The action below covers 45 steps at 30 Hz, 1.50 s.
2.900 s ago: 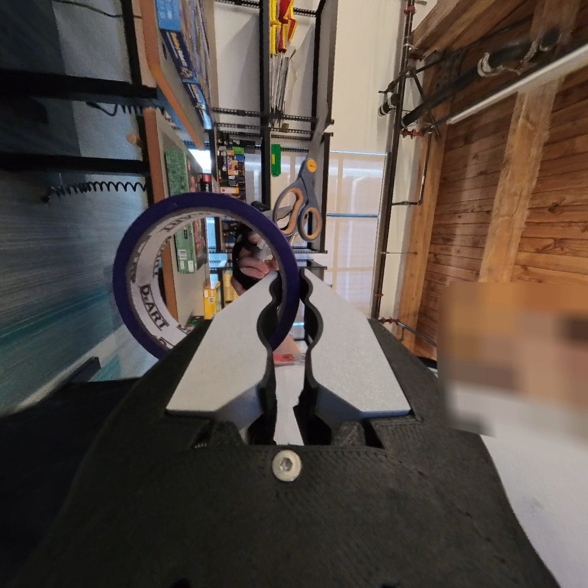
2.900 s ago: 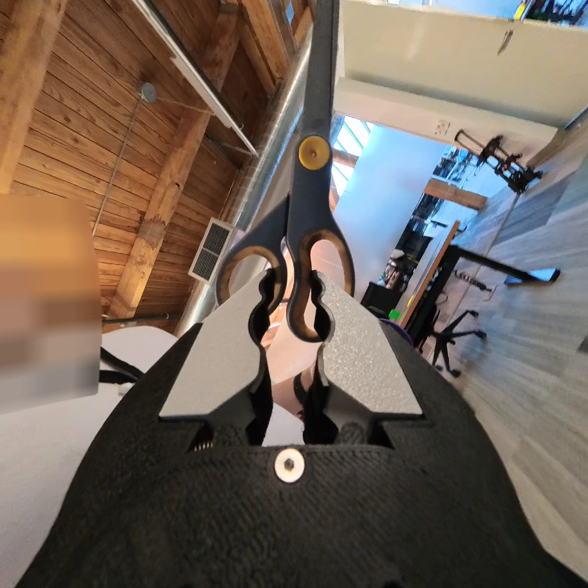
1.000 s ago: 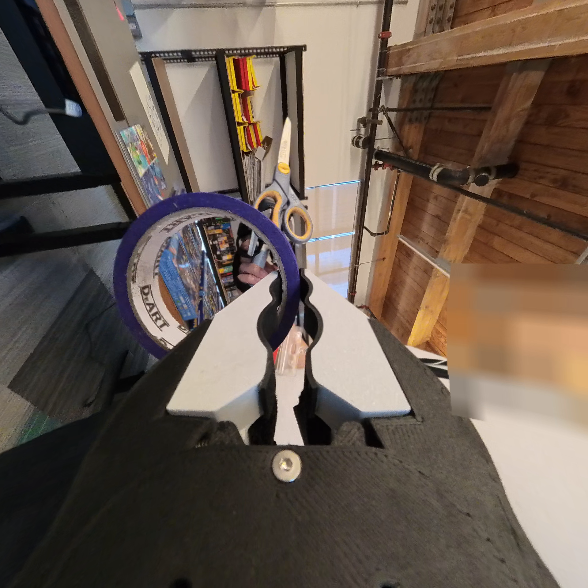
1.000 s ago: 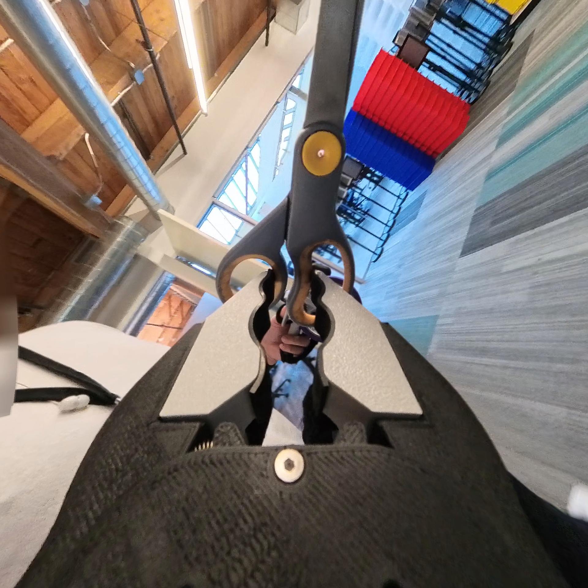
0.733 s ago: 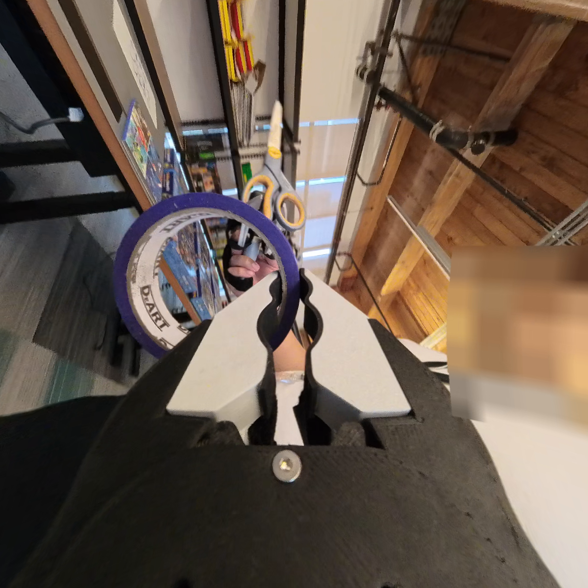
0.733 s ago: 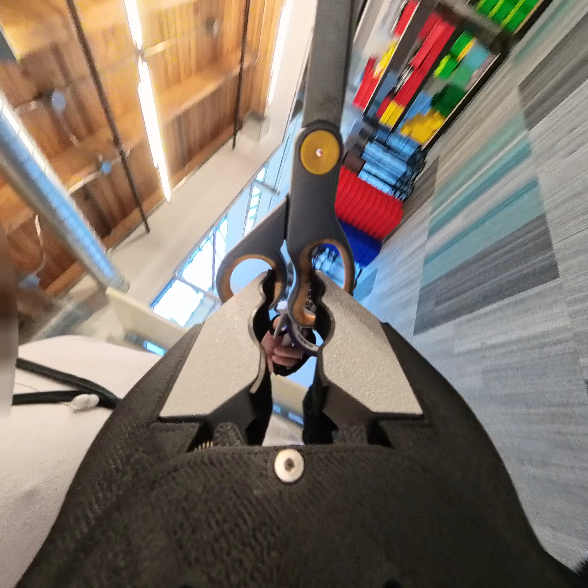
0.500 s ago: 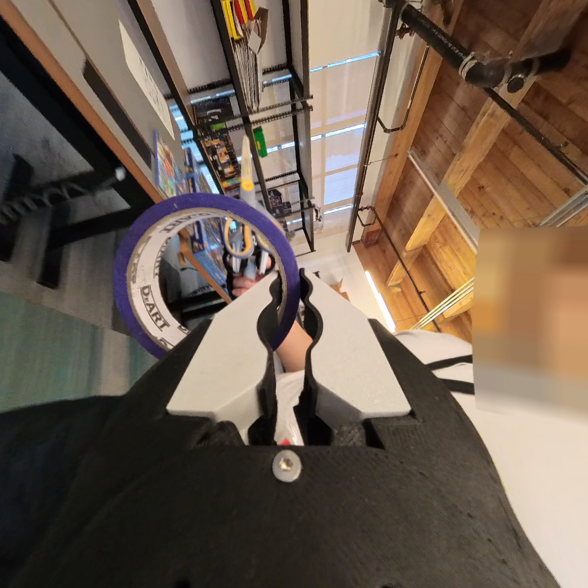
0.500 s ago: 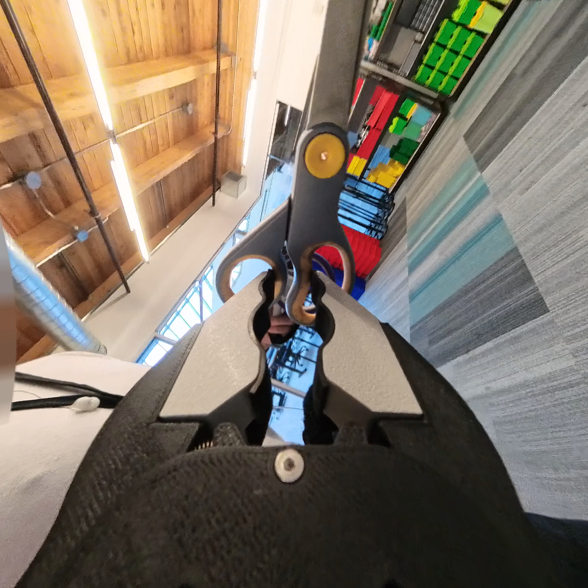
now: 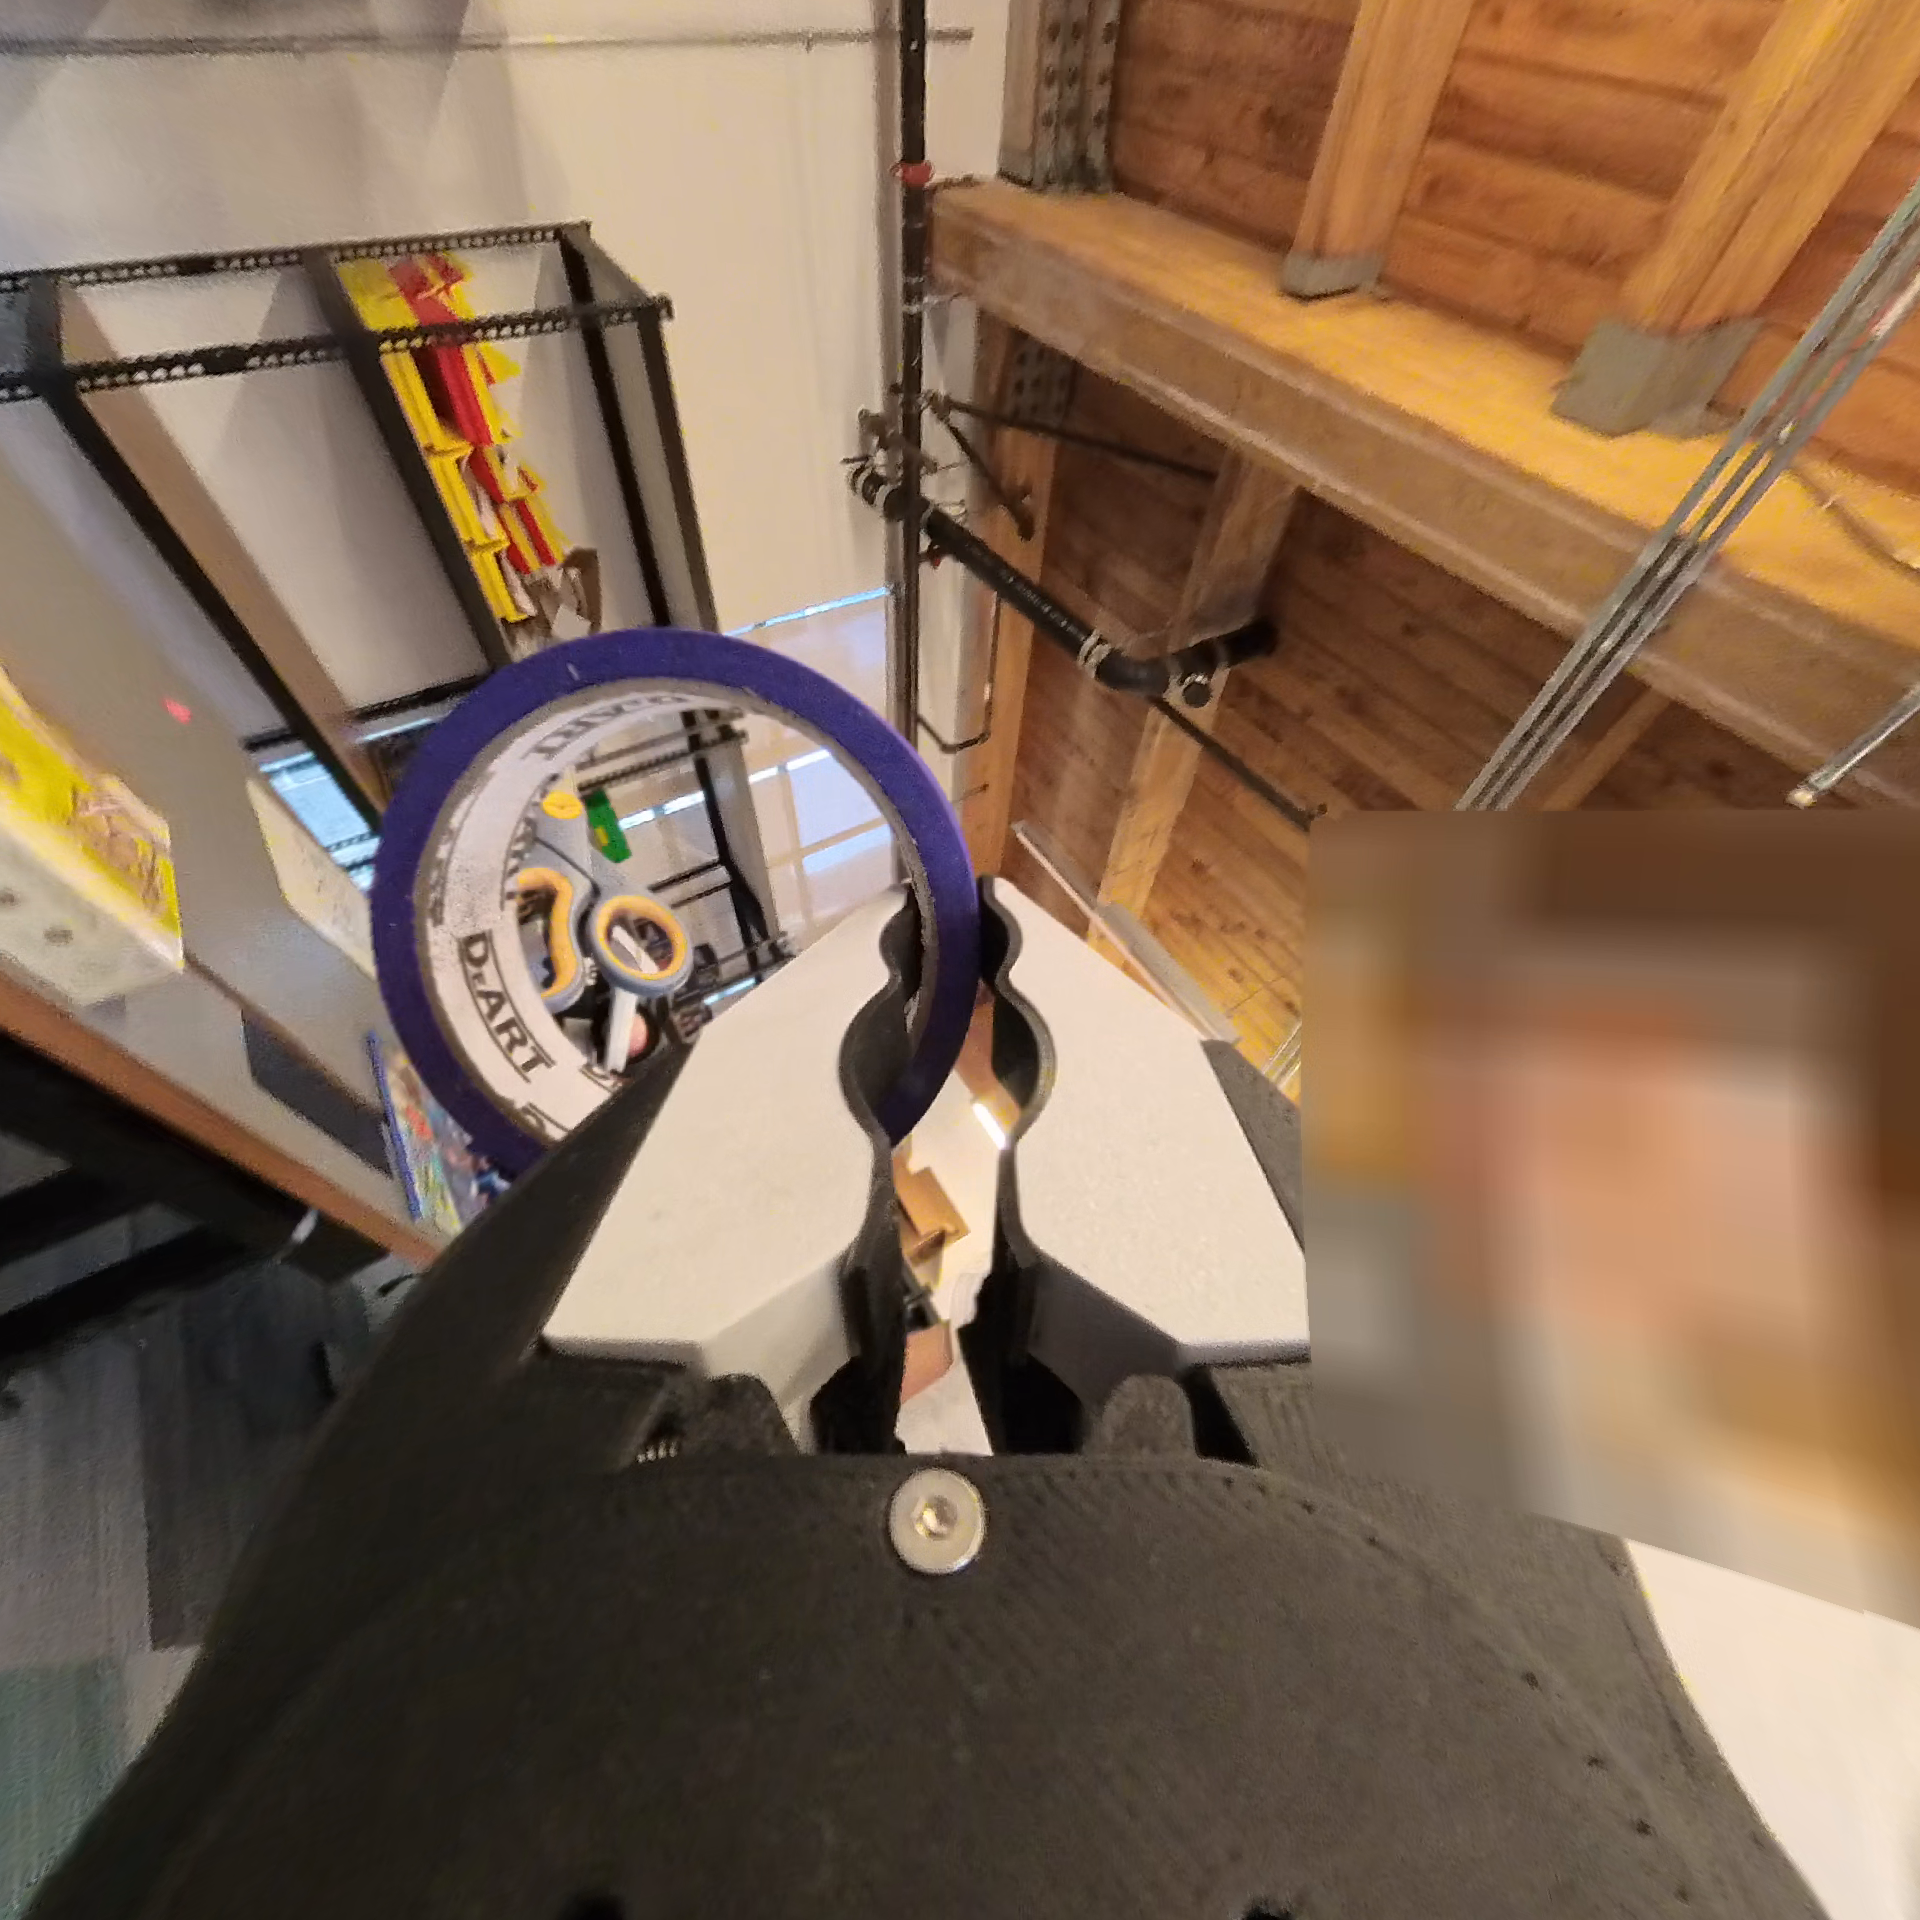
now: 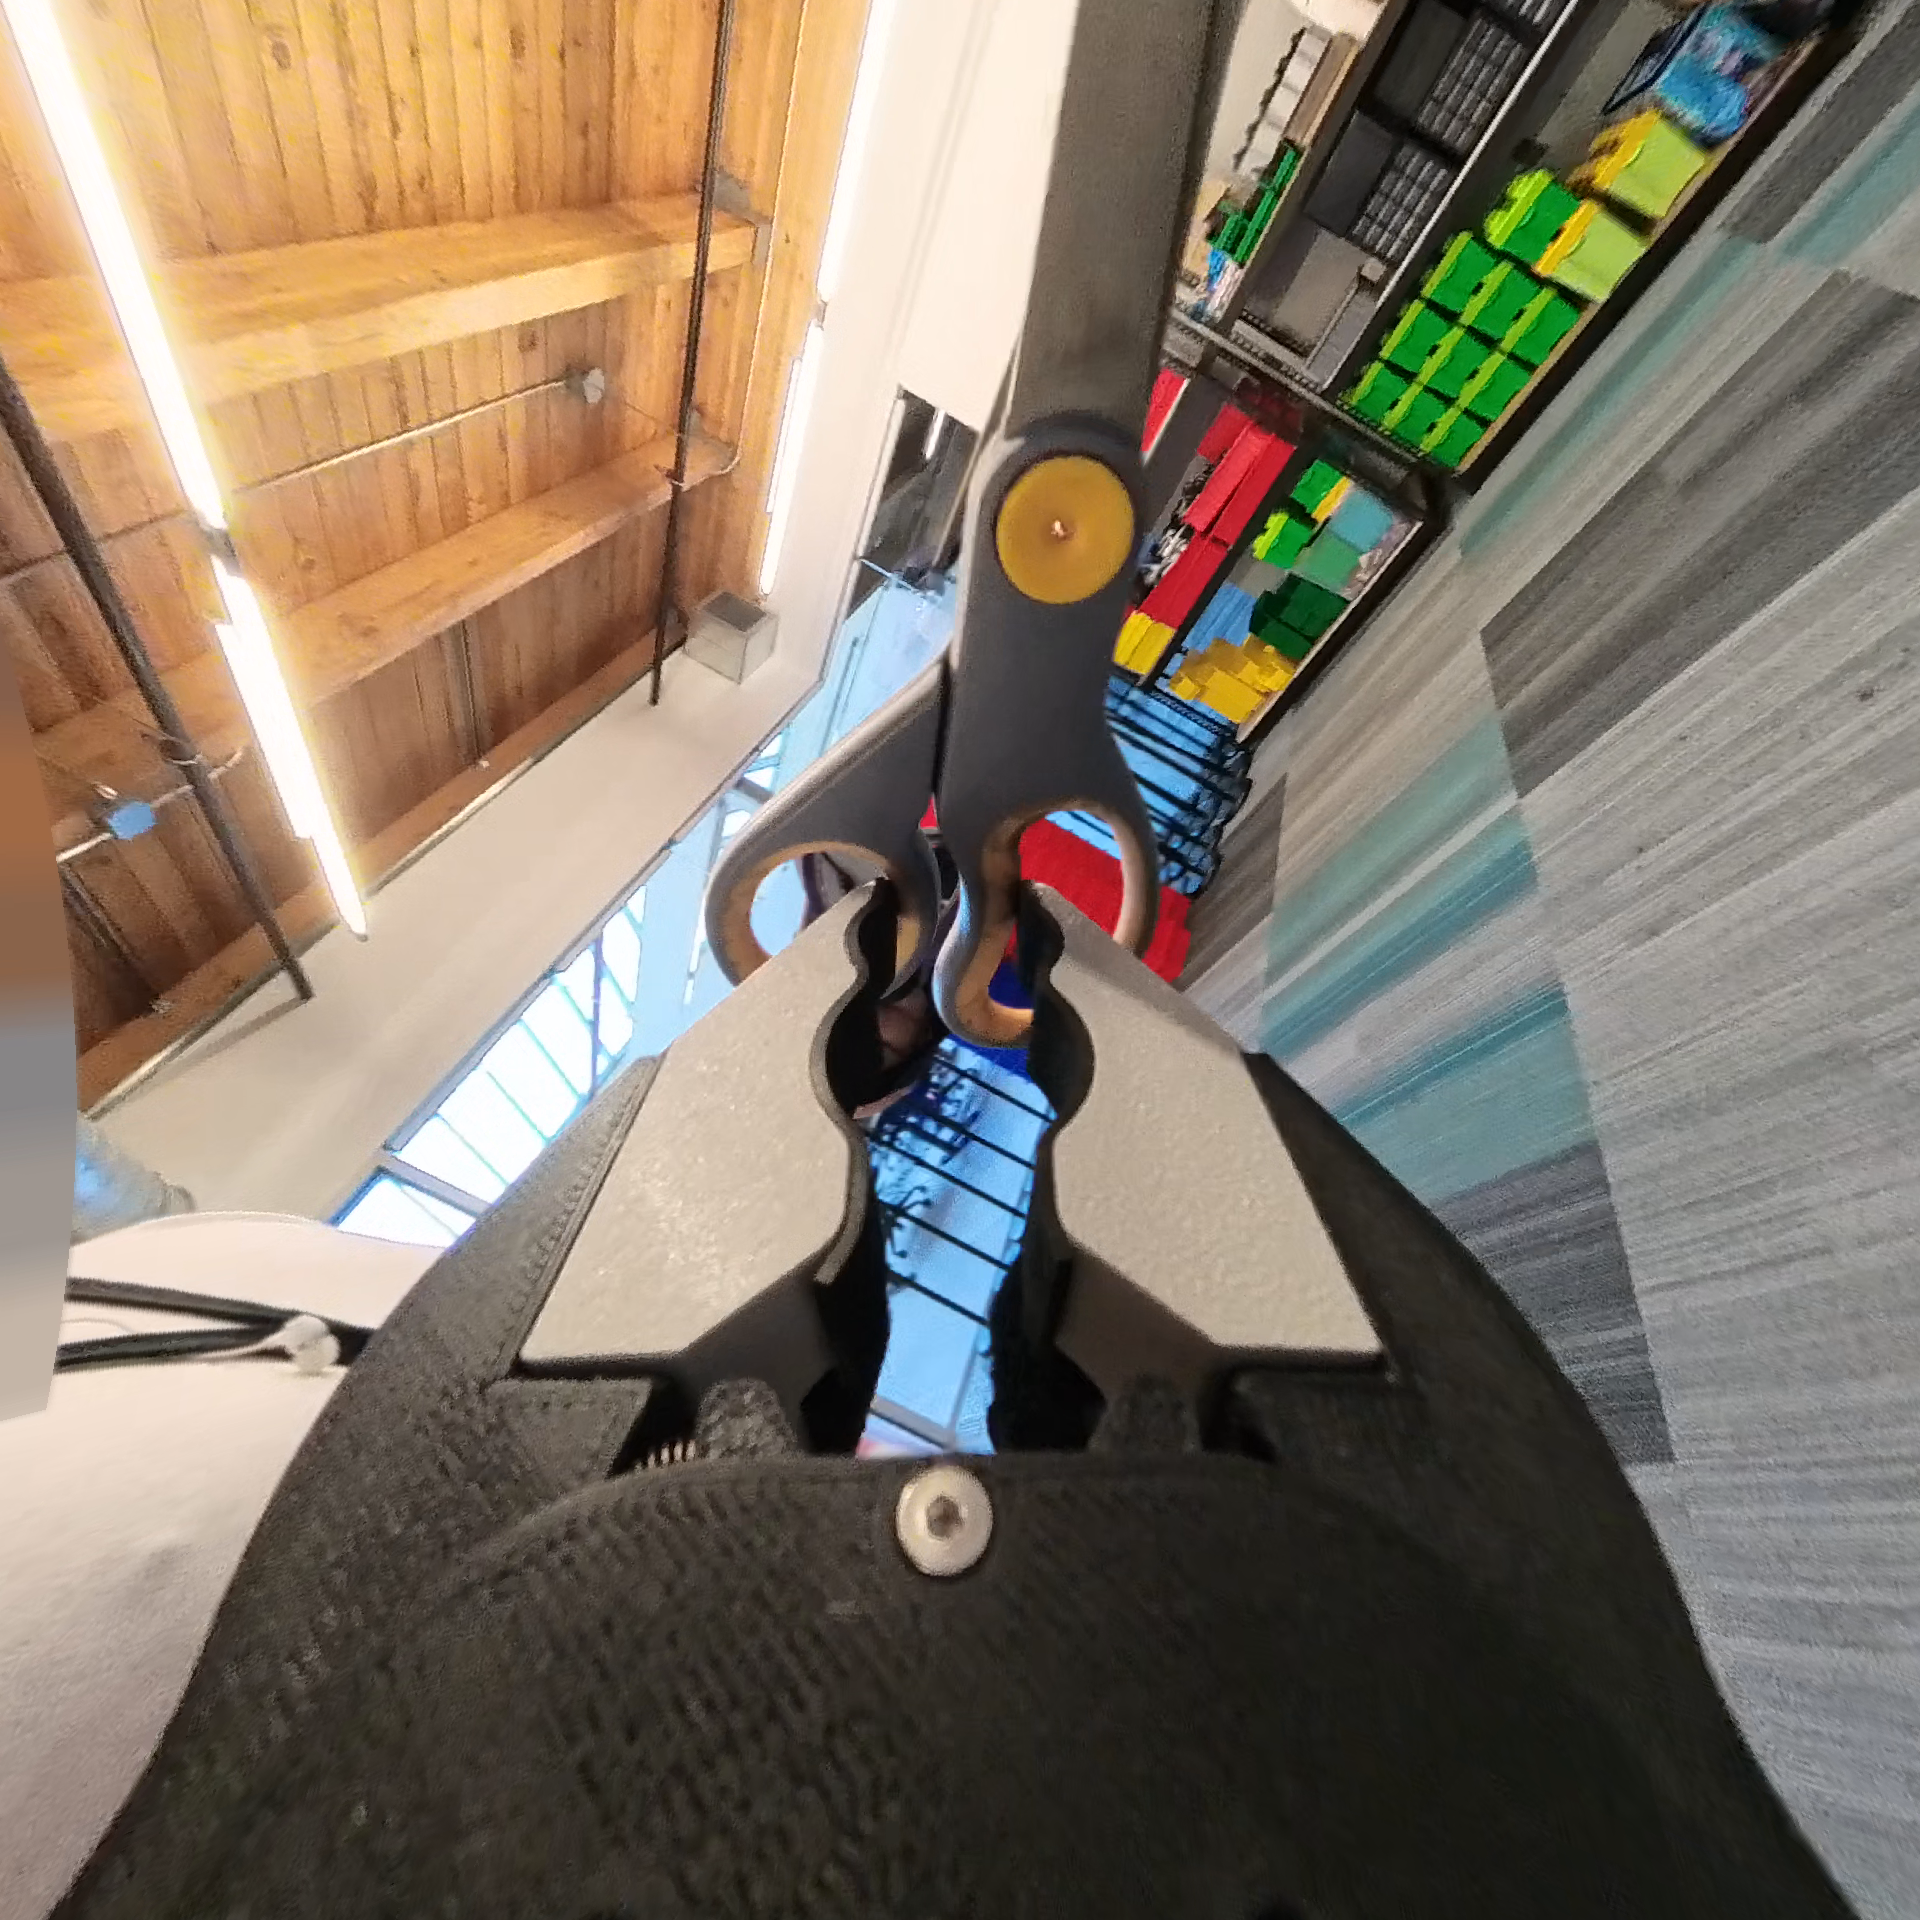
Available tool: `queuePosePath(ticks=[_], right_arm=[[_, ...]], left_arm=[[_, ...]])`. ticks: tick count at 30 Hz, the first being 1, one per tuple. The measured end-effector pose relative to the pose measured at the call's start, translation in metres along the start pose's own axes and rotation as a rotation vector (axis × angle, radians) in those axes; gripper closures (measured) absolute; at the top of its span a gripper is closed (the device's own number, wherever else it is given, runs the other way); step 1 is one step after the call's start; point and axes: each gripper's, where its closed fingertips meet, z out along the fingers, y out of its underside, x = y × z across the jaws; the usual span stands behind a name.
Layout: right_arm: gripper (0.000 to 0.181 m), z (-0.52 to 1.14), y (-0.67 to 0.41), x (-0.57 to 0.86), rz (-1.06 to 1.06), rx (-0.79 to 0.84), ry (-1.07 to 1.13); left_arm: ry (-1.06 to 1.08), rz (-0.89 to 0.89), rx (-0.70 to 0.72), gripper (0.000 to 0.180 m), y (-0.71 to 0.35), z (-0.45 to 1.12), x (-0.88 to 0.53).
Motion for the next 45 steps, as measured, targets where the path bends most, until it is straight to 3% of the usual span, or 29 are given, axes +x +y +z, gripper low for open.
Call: queuePosePath(ticks=[5, 9, 16, 23, 28, 39, 45], right_arm=[[0.16, 0.101, -0.083, 0.047, -0.025, 0.018, -0.062], [0.16, 0.147, -0.136, 0.09, -0.048, 0.149, -0.085], [0.16, 0.141, -0.207, 0.163, 0.033, 0.466, 0.099], [0.16, 0.032, -0.287, 0.215, -0.083, 0.679, 0.352], [0.16, -0.055, -0.363, 0.25, -0.088, 0.852, 0.435], [0.16, -0.159, -0.456, 0.244, -0.176, 1.13, 0.693], [0.16, -0.211, -0.493, 0.246, -0.223, 1.378, 0.897]], left_arm=[[0.026, -0.007, -0.066, 0.173, -0.135, 0.03, -0.035], [0.016, -0.064, -0.204, 0.173, -0.231, 0.064, -0.086], [-0.046, -0.198, -0.445, 0.173, -0.33, 0.153, -0.167], [-0.015, -0.306, -0.59, 0.173, -0.381, 0.279, -0.291], [-0.015, -0.428, -0.654, 0.173, -0.405, 0.397, -0.394], [-0.115, -0.58, -1.065, 0.173, -0.325, 0.676, -0.565], [0.115, -0.614, -1.27, 0.173, -0.279, 0.844, -0.618]])
